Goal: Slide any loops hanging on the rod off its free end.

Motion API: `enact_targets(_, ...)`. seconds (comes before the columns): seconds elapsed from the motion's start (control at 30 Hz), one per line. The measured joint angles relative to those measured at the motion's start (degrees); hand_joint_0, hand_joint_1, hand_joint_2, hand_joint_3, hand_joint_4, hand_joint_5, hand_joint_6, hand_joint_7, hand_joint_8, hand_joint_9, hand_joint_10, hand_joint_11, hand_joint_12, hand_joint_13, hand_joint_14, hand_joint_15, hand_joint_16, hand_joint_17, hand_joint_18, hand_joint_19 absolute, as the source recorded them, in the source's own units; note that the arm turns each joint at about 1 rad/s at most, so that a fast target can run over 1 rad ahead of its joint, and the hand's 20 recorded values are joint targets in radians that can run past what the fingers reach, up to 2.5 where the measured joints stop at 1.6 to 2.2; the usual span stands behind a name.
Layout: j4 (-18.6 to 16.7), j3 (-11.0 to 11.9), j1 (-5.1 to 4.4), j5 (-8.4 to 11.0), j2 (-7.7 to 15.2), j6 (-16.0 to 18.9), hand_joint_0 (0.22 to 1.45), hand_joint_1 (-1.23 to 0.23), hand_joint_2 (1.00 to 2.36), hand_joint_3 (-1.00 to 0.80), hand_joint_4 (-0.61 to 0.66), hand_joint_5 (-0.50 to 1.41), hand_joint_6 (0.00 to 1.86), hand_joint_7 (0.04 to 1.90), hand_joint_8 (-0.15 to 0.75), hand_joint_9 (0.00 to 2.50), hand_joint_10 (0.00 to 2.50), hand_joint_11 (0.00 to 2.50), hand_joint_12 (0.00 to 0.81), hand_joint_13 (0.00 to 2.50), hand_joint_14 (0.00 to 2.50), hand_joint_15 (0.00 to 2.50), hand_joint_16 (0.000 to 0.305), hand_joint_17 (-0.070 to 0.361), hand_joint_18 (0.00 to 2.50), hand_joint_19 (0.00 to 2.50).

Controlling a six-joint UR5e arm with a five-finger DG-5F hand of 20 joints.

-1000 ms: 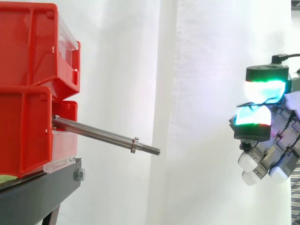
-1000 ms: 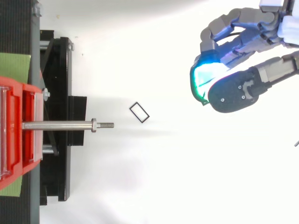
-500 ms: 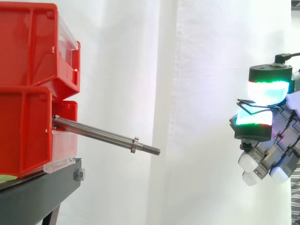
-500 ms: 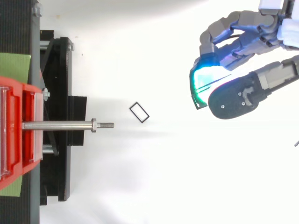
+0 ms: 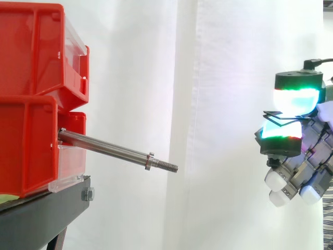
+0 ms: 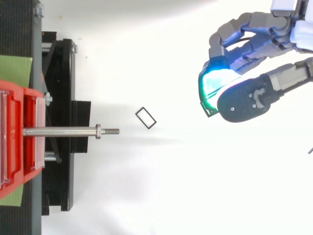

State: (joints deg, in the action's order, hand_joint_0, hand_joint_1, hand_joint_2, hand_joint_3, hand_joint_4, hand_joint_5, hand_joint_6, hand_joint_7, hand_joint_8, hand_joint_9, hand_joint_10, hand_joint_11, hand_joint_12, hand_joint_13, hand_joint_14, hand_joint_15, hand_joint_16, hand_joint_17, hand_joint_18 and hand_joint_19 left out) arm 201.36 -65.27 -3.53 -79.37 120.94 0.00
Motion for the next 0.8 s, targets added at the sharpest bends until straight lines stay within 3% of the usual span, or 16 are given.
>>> enact_targets(0.43, 0.09, 0.02, 0.01, 0.00, 0.00, 0.00, 0.54, -0.48, 1.00, -0.50, 0.14, -0.17, 0.77, 1.20, 0.217, 0.59, 0.00, 0.10, 0.230, 0.45, 0.00, 0.03, 0.030, 0.069, 0.40, 0.31)
enact_targets(0.53, 0.09, 0.02, 0.01, 0.00, 0.00, 0.00, 0.59, -0.50, 1.00, -0.50, 0.13, -0.16, 0.77, 1.21, 0.211, 0.60, 0.00, 0.11, 0.222, 0.46, 0.00, 0.04, 0.029, 0.065, 0.40, 0.32)
enact_targets(0.8, 0.05, 0.02, 0.01, 0.00, 0.00, 0.01, 0.61, -0.59, 1.01, -0.32, 0.13, -0.15, 0.75, 1.23, 0.214, 0.60, 0.00, 0.10, 0.221, 0.46, 0.00, 0.04, 0.029, 0.065, 0.40, 0.31)
